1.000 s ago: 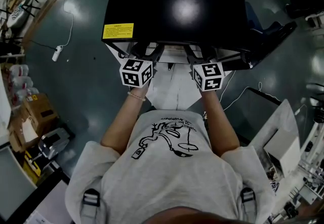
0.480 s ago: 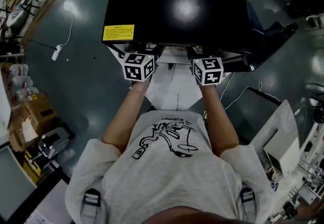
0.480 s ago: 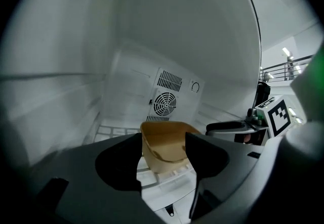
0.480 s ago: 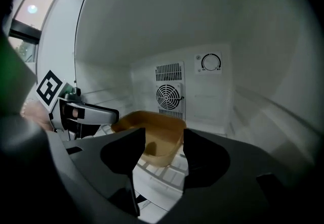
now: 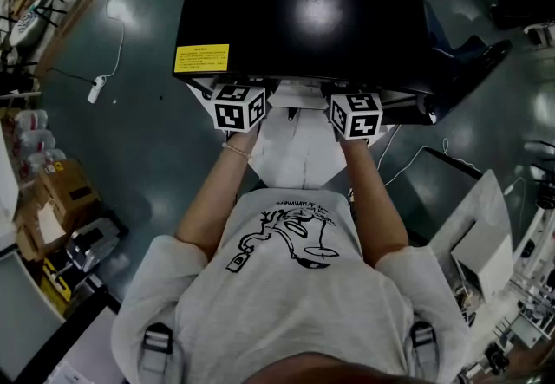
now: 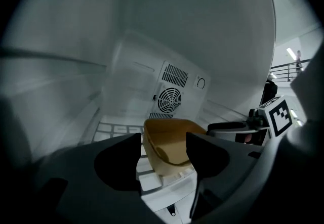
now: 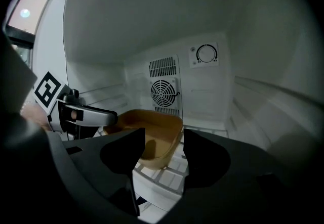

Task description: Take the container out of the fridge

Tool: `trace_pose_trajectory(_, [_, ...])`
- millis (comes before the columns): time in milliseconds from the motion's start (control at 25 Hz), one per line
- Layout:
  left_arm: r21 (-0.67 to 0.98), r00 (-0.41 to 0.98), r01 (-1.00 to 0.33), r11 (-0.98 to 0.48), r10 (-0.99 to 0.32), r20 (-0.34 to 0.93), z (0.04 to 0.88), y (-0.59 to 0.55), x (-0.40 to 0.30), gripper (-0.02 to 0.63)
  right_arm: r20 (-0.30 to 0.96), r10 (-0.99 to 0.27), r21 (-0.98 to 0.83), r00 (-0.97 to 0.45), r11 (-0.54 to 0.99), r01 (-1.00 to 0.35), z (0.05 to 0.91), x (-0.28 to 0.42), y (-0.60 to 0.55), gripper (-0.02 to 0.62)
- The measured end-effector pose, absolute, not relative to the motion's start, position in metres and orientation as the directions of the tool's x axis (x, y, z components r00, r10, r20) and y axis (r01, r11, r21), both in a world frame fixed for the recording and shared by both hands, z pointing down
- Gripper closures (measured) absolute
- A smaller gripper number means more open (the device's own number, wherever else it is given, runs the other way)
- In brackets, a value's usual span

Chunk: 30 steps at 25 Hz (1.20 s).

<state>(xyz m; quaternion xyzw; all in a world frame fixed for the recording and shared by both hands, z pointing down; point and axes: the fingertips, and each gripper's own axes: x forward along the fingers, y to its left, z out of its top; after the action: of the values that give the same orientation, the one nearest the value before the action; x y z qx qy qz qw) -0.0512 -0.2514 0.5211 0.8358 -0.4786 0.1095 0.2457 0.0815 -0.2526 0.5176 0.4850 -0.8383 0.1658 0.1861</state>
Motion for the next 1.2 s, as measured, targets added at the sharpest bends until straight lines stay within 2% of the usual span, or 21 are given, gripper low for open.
trace_pose_trajectory(440, [0.328, 0.519, -0.854, -0.404, -0.72, 0.462, 0.535, -0.257, -0.049, 0.316, 0.493, -0.743, -0.117, -0.454, 0.46, -0.88, 0.529, 0.082, -0.259, 0.365])
trace_pose_trajectory(1200, [0.34, 0.556, -0.83, -0.442, -0.69, 0.463, 0.536, -0.254, -0.038, 0.317, 0.494, -0.736, -0.139, -0.462, 0.458, -0.878, 0.528, 0.077, -0.258, 0.367])
